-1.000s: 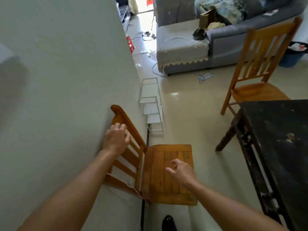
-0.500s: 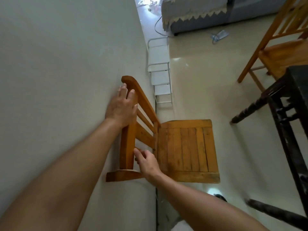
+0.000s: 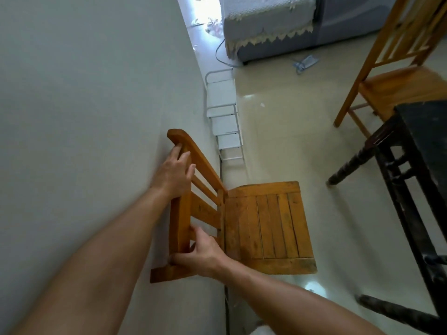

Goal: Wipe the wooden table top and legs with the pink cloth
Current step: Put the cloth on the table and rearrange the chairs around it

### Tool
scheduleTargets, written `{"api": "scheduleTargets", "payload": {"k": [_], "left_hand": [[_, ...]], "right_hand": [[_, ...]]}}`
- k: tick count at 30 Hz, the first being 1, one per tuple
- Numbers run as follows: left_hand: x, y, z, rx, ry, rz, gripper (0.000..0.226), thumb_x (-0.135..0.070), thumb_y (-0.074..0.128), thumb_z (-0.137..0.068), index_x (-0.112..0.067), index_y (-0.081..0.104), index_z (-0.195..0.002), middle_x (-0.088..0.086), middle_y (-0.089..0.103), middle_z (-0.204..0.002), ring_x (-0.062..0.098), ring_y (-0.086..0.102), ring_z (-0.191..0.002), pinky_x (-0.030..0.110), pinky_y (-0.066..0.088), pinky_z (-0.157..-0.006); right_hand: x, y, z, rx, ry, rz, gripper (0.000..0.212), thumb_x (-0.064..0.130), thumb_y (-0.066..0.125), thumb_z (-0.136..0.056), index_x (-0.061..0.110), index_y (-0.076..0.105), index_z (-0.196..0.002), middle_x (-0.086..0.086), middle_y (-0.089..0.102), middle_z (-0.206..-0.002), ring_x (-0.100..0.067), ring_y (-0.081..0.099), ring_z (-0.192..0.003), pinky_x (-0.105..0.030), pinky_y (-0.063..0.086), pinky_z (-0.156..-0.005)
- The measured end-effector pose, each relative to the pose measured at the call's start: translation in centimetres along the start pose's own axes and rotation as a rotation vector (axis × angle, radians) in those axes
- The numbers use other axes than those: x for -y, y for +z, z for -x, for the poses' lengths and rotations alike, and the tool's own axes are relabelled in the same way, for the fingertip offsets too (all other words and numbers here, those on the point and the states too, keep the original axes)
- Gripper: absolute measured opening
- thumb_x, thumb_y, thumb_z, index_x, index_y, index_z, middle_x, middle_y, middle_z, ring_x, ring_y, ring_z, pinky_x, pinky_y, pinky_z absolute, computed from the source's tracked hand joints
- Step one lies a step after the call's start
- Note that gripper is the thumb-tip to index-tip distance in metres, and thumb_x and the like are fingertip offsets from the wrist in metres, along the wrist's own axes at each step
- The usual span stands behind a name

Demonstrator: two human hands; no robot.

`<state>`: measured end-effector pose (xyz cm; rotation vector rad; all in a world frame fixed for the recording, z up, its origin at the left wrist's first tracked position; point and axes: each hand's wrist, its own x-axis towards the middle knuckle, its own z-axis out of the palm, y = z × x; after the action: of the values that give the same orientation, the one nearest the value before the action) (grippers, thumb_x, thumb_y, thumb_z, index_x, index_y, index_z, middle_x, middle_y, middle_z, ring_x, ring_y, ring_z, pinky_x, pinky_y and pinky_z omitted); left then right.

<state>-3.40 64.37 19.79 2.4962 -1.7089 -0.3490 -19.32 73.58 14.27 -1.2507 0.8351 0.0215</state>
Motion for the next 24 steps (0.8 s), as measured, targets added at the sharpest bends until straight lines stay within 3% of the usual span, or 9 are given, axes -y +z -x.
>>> {"api": "scheduleTargets", "payload": {"k": [3,12,18,21,24], "left_hand": [[-0.9,0.7,1.7,-0.012,-0.053,0.078,0.05,-0.036,0.039,-0.101,-0.018,0.034,-0.148,0.001,0.015,-0.16,0.025,0.019,-0.145,0.045,0.026,-0.114],[-8.3,4.5,8.7,-0.185,-0.227,0.266,0.044,-0.028,0.043,-0.099,-0.013,0.045,-0.14,0.007,0.026,-0.153,0.028,0.032,-0.139,0.044,0.038,-0.108],[-14.0,5.4,11.4,-0.226,-0.055,0.243,0.033,-0.022,0.057,-0.092,-0.012,0.061,-0.123,0.007,0.056,-0.131,0.026,0.041,-0.132,0.039,0.019,-0.118],[-15.2,6.2,12.7,-0.248,-0.049,0.28,0.028,-0.022,0.059,-0.089,-0.013,0.065,-0.115,0.005,0.063,-0.117,0.022,0.048,-0.122,0.037,0.012,-0.12],[-15.4,6.1,12.7,-0.246,-0.057,0.292,0.026,-0.022,0.06,-0.089,-0.014,0.065,-0.113,0.004,0.065,-0.11,0.022,0.049,-0.118,0.036,0.012,-0.119]], "right_hand": [[-0.9,-1.5,1.5,0.033,0.031,0.053,0.09,0.049,0.082,-0.067,0.04,0.029,-0.14,0.005,0.057,-0.124,-0.017,0.062,-0.109,-0.039,0.057,-0.088],[-5.1,-8.5,10.9,0.099,0.035,0.258,0.097,0.051,0.081,-0.066,0.036,0.028,-0.146,0.007,0.051,-0.133,-0.018,0.057,-0.116,-0.04,0.055,-0.092],[-6.8,-12.6,16.1,0.094,0.139,0.33,0.095,0.053,0.075,-0.057,0.039,0.033,-0.141,0.004,0.058,-0.119,-0.02,0.064,-0.104,-0.042,0.057,-0.088],[-7.8,-13.4,17.6,0.08,0.208,0.24,0.094,0.049,0.078,-0.058,0.041,0.034,-0.141,0.005,0.059,-0.119,-0.016,0.066,-0.101,-0.039,0.057,-0.087],[-8.5,-12.3,18.1,0.029,0.25,0.092,0.106,0.056,0.085,-0.05,0.042,0.034,-0.142,0.001,0.054,-0.125,-0.021,0.063,-0.108,-0.041,0.056,-0.089]]}}
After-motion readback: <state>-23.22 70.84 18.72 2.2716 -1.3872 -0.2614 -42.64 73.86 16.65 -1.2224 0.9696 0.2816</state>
